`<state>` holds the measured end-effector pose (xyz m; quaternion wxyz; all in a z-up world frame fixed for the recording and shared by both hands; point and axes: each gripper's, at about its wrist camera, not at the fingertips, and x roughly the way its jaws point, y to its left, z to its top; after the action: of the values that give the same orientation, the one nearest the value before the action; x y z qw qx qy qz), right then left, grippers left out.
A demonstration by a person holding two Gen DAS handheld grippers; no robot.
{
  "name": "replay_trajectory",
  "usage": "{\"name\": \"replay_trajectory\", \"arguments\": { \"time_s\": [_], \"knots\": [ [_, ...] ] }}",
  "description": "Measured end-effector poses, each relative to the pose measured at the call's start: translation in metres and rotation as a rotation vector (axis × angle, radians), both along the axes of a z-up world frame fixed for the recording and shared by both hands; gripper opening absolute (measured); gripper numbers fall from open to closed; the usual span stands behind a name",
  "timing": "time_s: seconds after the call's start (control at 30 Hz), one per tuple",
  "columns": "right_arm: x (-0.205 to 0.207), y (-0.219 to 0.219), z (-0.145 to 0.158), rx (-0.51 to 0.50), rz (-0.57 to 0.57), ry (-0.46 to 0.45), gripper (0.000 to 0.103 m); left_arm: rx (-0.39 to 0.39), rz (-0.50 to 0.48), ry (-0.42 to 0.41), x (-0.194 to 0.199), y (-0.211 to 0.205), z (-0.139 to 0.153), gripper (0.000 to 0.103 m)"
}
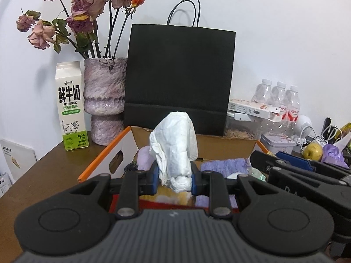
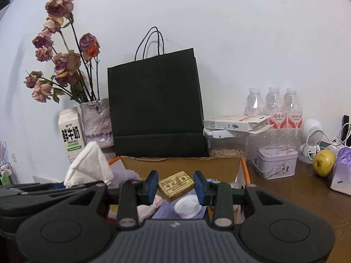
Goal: Organize objects
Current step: 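Carry the tissue with the left gripper while the right carries the block to the box, then lower the tissue and wooden block into the box and open both grippers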
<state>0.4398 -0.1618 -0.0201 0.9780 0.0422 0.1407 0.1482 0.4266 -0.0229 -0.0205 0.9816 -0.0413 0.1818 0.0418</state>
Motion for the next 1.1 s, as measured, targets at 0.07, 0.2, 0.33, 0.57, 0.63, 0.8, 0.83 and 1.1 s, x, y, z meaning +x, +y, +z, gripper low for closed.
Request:
{"name": "replay_trajectory", "arguments": {
  "time_s": [0.07,0.2,0.33,0.57,0.63,0.8,0.83,1.1],
  "knots": [
    [0.006,0.0,0.0,-0.002,-0.002,0.0,0.034,-0.001,0.0,-0.004,0.007,0.001,0.001,0.027],
    [0.019,0.001,-0.001,-0.008,-0.003,-0.001,0.034,0.003,-0.001,-0.011,0.019,0.002,0.002,0.027],
    [0.033,0.003,-0.003,-0.015,0.0,0.0,0.034,0.009,0.003,-0.009,0.034,0.005,-0.001,0.027],
    [0.054,0.007,-0.008,-0.031,0.0,0.005,0.034,0.022,0.016,-0.01,0.059,0.012,-0.004,0.027],
    [0.059,0.01,-0.01,-0.038,0.002,0.008,0.034,0.025,0.016,-0.011,0.065,0.014,-0.004,0.027],
    [0.071,0.012,-0.015,-0.045,-0.002,0.025,0.034,0.024,0.012,-0.01,0.079,0.018,-0.005,0.027],
    [0.073,0.013,-0.016,-0.047,-0.003,0.029,0.034,0.024,0.008,-0.01,0.081,0.019,-0.006,0.028],
    [0.074,0.013,-0.022,-0.054,-0.004,0.052,0.043,0.045,0.034,-0.022,0.082,0.022,-0.011,0.064]
  ]
}}
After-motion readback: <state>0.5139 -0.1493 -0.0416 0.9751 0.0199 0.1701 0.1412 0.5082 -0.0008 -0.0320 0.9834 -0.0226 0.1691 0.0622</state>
